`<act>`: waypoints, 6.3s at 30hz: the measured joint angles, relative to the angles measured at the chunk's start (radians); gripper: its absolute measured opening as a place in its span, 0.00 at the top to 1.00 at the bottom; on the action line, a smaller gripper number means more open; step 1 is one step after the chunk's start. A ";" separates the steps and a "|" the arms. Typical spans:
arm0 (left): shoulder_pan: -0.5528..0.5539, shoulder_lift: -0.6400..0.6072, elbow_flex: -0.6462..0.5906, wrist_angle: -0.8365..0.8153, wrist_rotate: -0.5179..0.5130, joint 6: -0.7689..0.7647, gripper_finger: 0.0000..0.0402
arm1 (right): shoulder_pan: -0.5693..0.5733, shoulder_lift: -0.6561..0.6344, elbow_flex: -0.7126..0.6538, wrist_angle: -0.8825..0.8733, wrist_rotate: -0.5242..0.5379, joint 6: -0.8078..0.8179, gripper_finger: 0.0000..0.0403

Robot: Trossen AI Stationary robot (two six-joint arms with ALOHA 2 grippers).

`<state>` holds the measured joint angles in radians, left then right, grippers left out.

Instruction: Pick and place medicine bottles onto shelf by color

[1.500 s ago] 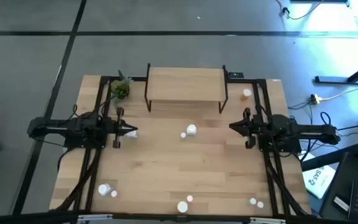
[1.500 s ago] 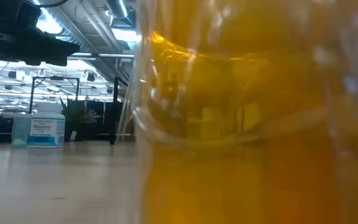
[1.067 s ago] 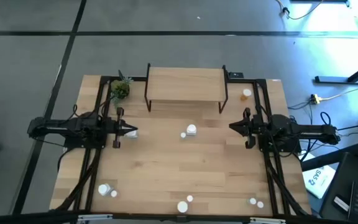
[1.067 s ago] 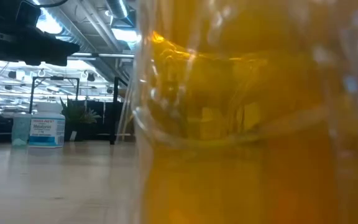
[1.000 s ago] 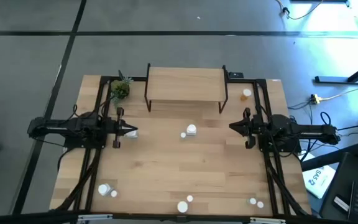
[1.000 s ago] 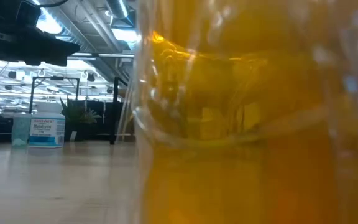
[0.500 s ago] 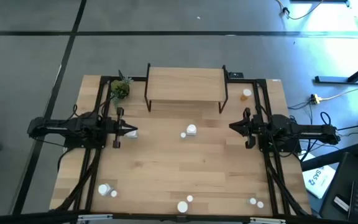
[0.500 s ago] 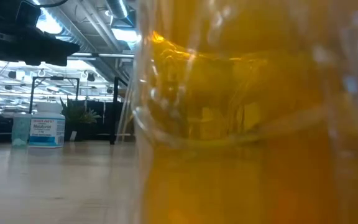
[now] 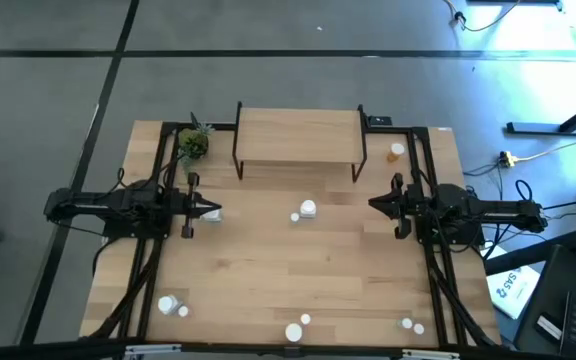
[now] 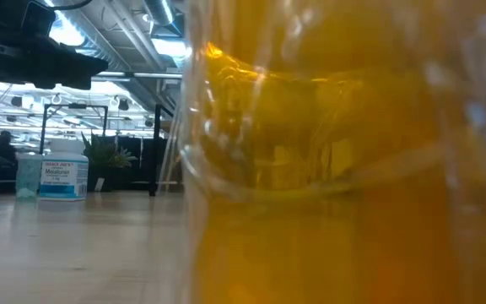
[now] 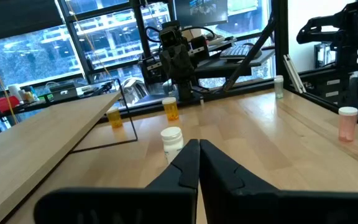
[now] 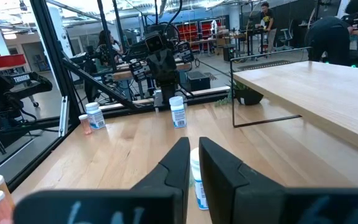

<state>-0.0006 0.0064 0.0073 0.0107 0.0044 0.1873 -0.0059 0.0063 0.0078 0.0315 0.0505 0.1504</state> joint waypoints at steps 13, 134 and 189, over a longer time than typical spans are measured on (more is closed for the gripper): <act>0.000 0.000 0.000 0.000 0.000 0.000 1.00 | 0.000 0.000 0.000 0.000 0.000 0.000 0.90; -0.001 0.862 0.841 -0.960 0.094 -0.472 1.00 | 0.004 0.845 0.858 -0.563 -0.077 -0.207 0.90; 0.000 0.974 0.841 -1.061 -0.096 -0.508 0.25 | 0.004 0.845 0.858 -0.564 -0.079 -0.207 0.90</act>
<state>-0.0002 0.9807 0.8486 -1.0507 -0.0914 -0.3203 -0.0021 0.8509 0.8654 -0.5327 -0.0280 -0.0565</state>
